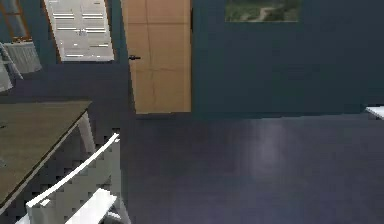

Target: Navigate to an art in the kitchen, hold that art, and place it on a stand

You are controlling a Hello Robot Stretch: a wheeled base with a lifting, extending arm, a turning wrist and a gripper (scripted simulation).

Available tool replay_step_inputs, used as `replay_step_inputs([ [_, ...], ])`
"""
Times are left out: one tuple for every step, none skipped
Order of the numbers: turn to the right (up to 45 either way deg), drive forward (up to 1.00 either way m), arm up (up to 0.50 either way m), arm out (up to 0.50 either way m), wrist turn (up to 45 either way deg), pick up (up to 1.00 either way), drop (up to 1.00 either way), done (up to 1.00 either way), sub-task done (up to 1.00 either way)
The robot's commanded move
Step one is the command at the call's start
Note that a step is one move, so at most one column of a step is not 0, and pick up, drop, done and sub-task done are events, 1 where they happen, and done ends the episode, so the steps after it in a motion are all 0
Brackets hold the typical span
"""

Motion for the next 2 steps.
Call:
replay_step_inputs([
  [45.0, 0.00, 0.00, 0.00, 0.0, 0.00, 0.00, 0.00, 0.00],
  [30.0, 0.00, 0.00, 0.00, 0.0, 0.00, 0.00, 0.00, 0.00],
])
